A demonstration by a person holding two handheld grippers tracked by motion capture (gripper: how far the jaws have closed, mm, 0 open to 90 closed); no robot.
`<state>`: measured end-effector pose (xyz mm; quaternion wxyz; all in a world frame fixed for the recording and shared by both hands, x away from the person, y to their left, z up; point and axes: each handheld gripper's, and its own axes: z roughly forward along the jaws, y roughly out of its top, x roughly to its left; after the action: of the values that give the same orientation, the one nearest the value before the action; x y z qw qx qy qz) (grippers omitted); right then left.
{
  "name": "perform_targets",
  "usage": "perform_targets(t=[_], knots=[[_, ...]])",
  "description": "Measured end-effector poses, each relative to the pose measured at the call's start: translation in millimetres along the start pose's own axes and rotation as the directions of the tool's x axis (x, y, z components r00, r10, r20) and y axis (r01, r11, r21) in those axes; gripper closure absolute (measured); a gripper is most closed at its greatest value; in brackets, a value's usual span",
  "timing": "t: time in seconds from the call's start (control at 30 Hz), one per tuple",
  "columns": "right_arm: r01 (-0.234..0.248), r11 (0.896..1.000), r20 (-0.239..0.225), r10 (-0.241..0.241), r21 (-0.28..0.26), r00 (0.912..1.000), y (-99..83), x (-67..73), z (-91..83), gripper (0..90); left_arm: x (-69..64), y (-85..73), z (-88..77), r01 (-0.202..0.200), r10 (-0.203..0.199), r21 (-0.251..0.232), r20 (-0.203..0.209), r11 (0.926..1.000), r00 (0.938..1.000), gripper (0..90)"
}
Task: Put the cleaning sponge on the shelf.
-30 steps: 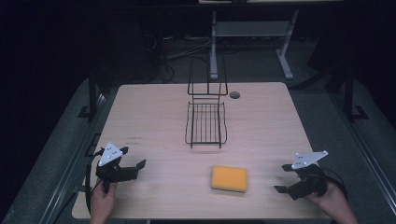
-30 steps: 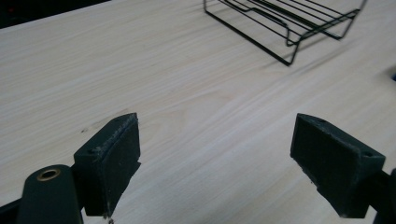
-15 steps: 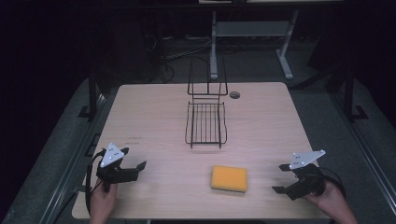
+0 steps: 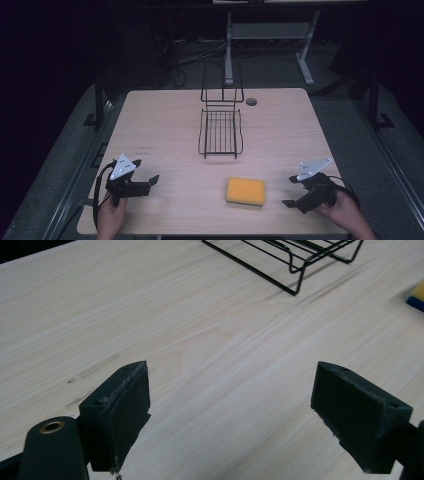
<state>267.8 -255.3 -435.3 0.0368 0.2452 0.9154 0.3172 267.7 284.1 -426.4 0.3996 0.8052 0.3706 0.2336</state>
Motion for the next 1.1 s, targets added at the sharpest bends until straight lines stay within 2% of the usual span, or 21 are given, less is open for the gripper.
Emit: perform_targets(t=[0.3, 0.53, 0.8, 1.1], knots=[[0.080, 0.996, -0.027, -0.080, 0.031, 0.9965, 23.8, 11.4, 9.5, 14.5, -5.3, 1.0, 3.8, -0.005, 0.005, 0.002, 0.029, 1.0000, 0.9996, 15.3], [0.103, 0.993, -0.050, -0.100, 0.049, 0.9937, 37.0, 15.5, 14.6, 14.5, -2.9, 0.7, 2.6, 0.002, -0.002, -0.004, 0.031, 1.0000, 0.9995, 15.3], [0.160, 0.984, -0.069, -0.155, 0.076, 0.9855, 54.8, 21.4, 22.3, 14.5, 0.6, -0.1, 2.2, 0.014, -0.014, -0.012, 0.028, 0.9998, 0.9995, 15.3], [0.182, 0.980, -0.084, -0.175, 0.083, 0.9810, 66.7, 27.1, 26.6, 14.5, 1.5, 0.2, 1.5, 0.016, -0.016, -0.017, 0.028, 0.9997, 0.9995, 15.3]])
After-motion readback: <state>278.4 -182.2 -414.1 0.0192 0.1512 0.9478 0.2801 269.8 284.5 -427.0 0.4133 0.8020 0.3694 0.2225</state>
